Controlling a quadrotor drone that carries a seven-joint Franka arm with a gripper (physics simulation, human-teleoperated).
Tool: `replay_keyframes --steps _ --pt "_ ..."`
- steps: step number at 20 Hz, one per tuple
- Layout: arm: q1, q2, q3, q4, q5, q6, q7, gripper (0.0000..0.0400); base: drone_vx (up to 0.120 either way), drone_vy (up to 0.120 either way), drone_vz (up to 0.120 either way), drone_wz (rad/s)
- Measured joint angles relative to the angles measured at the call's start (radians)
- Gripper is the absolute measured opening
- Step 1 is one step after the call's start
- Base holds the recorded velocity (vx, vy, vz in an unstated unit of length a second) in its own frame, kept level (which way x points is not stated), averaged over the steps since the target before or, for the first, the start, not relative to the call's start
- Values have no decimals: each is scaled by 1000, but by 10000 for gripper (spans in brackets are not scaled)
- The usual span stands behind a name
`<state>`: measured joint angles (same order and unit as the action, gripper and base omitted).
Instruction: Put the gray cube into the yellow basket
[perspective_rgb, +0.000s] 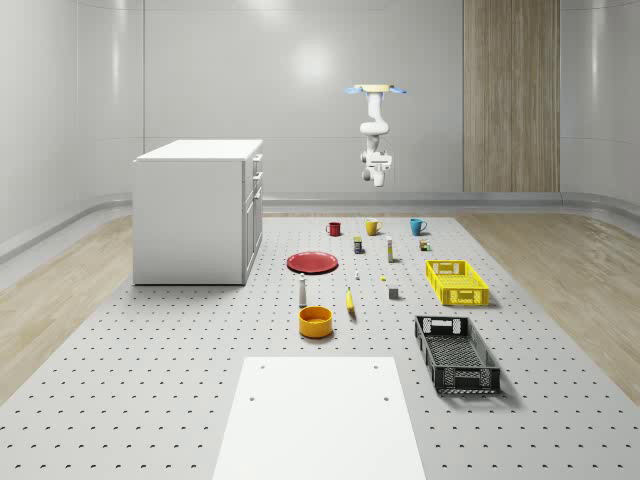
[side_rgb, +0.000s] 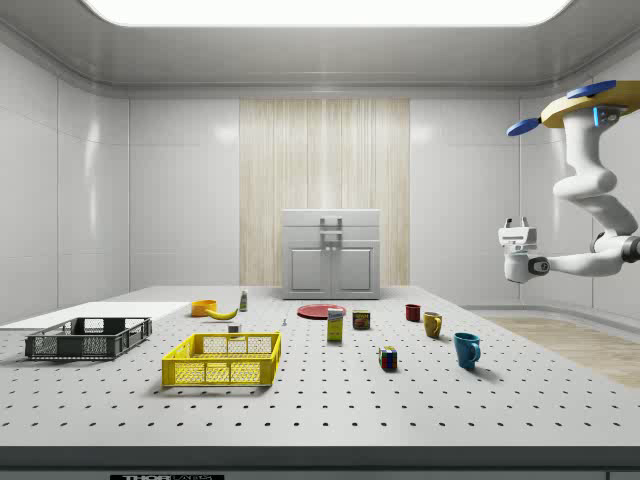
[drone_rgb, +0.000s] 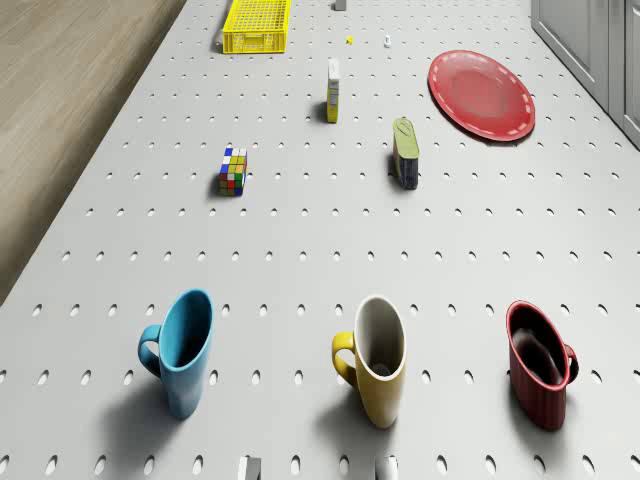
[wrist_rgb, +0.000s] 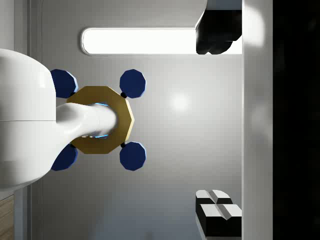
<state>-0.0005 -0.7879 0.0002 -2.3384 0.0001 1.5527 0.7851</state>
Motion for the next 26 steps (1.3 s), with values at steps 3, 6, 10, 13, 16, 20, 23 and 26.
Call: replay_keyframes --steps 3,6,10,13,16,20,23,26 --pt "-2 7 1 63 1 -53 -1 400 0 0 0 0" --pt "-3 25 1 128 1 -98 -2 400 0 0 0 0" --pt "-4 53 2 206 2 -145 -2 400 100 0 0 0" --pt "-5 69 3 248 2 -168 -2 400 120 0 0 0" --pt "-5 79 3 273 2 -182 -3 400 120 0 0 0" --pt "-6 84 3 289 2 -189 -3 400 120 0 0 0" --pt "-6 85 4 294 2 -191 -3 400 120 0 0 0" --pt "-7 85 4 296 2 -190 -3 400 120 0 0 0"
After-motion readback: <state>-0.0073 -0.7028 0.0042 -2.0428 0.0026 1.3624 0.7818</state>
